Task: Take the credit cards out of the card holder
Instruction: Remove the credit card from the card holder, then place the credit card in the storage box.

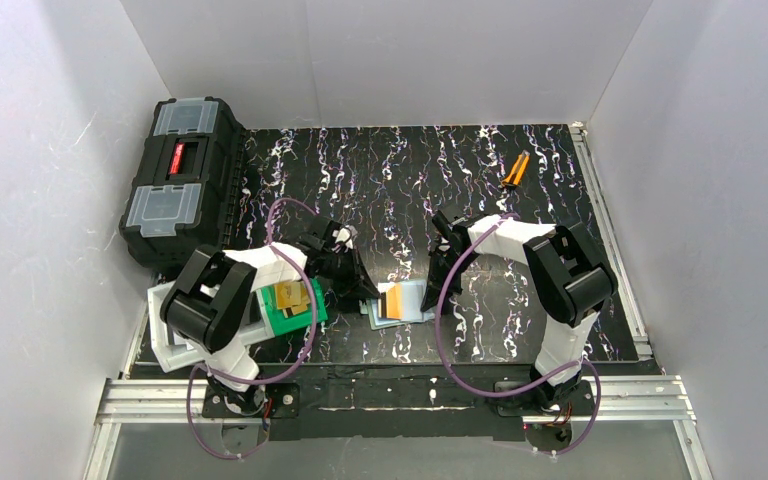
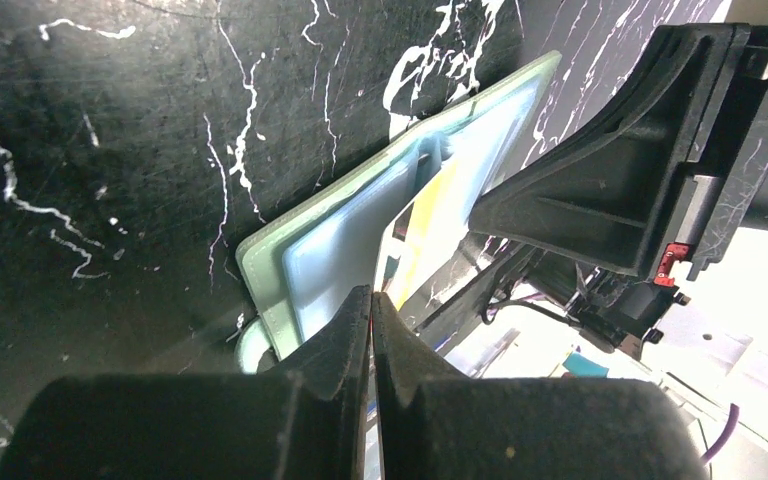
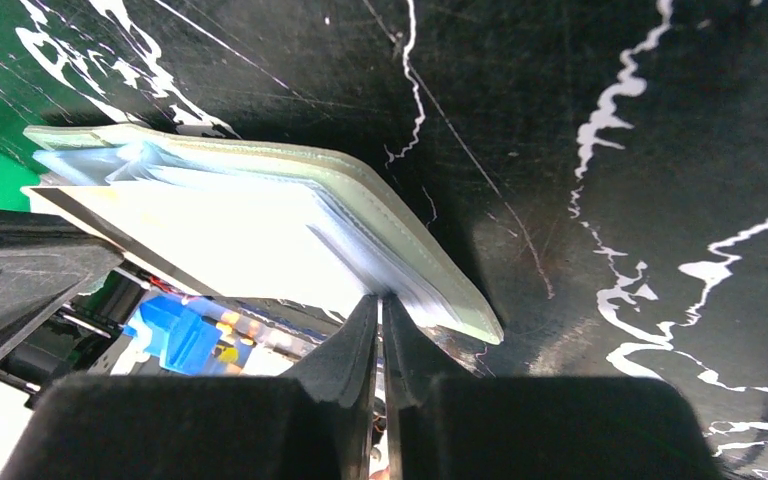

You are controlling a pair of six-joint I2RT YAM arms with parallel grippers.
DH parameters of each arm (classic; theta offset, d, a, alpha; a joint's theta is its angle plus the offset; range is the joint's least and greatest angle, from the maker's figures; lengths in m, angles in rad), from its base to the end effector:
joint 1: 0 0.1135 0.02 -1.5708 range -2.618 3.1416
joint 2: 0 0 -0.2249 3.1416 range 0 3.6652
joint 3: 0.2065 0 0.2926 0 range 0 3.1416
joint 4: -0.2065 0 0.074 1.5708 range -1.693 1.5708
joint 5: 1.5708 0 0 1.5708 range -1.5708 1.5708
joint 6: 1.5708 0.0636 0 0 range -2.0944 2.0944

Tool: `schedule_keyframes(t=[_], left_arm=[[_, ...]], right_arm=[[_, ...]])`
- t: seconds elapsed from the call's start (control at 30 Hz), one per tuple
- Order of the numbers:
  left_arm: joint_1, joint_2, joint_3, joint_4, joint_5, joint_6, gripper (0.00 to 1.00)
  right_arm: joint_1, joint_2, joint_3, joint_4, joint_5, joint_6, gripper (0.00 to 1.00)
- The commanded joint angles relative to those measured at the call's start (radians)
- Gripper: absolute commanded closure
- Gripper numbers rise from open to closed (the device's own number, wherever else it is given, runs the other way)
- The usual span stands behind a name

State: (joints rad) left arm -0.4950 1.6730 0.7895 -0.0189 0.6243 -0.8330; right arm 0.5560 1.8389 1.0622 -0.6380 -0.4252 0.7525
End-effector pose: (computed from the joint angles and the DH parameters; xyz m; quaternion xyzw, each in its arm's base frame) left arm 0.2893 -0.1984 0.0553 -0.0519 0.9032 -0.4209 0.0670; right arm 0.2804 0.2051 0.0421 -0.0792 -0.9714 -0.2133 0.0675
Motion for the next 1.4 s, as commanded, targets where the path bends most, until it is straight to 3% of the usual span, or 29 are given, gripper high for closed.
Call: schedule_keyframes(t=[0.0, 0.5, 0.67, 0.83, 1.2, 1.3, 1.37], left_arm=[[0.014, -0.074, 0.035, -0.091, -0.020, 0.043, 1.00], [0.055, -0.112, 0.079, -0.143, 0.020, 0.002, 1.00], [0.074, -0.128, 0.058, -0.073, 0.063, -0.073, 1.00], [0.085, -0.144, 0.049, -0.044, 0.073, -0.120, 1.00], [0.110, -0.189, -0.007, 0.150, 0.144, -0.297, 1.00], [0.113, -0.194, -0.009, 0.163, 0.150, -0.314, 1.00], [0.113, -0.199, -0.011, 0.177, 0.154, -0.330, 1.00]], right_arm=[[-0.002, 0.006, -0.013, 0.051, 0.187, -0.038, 0.86], [-0.001, -0.153, 0.070, 0.049, 0.122, -0.044, 0.48], [-0.001, -0.175, 0.045, 0.160, -0.005, 0.007, 0.31], [0.000, -0.148, 0.009, 0.272, -0.101, 0.072, 0.23], [-0.005, -0.170, -0.137, 0.677, -0.275, 0.335, 0.26], [-0.014, -0.190, -0.164, 0.749, -0.292, 0.389, 0.36], [-0.020, -0.202, -0.178, 0.782, -0.303, 0.417, 0.48]])
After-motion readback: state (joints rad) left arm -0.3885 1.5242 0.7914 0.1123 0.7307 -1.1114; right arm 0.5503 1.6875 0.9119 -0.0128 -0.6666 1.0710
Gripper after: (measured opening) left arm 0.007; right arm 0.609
